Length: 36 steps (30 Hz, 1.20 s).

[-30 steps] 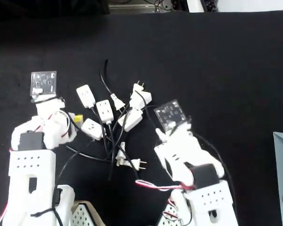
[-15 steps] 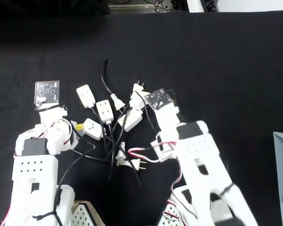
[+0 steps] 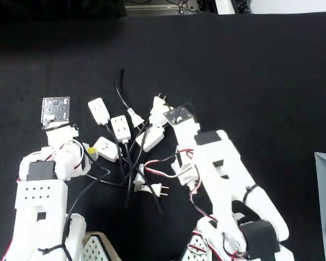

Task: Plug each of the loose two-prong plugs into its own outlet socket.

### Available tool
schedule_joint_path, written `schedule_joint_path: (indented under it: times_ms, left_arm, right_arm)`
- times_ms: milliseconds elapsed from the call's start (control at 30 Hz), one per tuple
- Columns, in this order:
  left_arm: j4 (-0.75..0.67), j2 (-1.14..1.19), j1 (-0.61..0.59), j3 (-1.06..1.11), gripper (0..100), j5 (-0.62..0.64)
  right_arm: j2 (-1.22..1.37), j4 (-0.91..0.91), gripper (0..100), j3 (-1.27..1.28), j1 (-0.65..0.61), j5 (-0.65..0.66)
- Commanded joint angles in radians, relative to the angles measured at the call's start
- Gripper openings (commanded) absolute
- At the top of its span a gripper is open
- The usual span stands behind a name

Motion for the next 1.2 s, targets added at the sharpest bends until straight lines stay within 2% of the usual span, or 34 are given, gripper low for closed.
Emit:
schedule_joint_path:
  times_ms: [0, 267, 567, 800, 1167]
  left_arm:
    - [-0.02, -0.018, -0.012, -0.007, 26, 0.005]
    - [-0.094, -0.018, -0.013, 0.048, 26, 0.003]
    - [-0.091, -0.018, -0.013, 0.048, 26, 0.003]
    - [-0.084, -0.018, -0.015, 0.048, 26, 0.003]
    - [-0.084, -0.018, -0.015, 0.048, 26, 0.003]
  right_arm:
    - [0.002, -0.008, 13.5, -0.053, -0.009, -0.011]
    - [0.004, -0.006, 13.4, -0.035, -0.006, -0.011]
    - [0.004, -0.006, 13.4, -0.016, 0.0, -0.011]
    - [0.004, -0.009, 7.9, -0.019, 0.089, 0.048]
    - [0.005, -0.008, 8.0, 0.01, 0.077, 0.052]
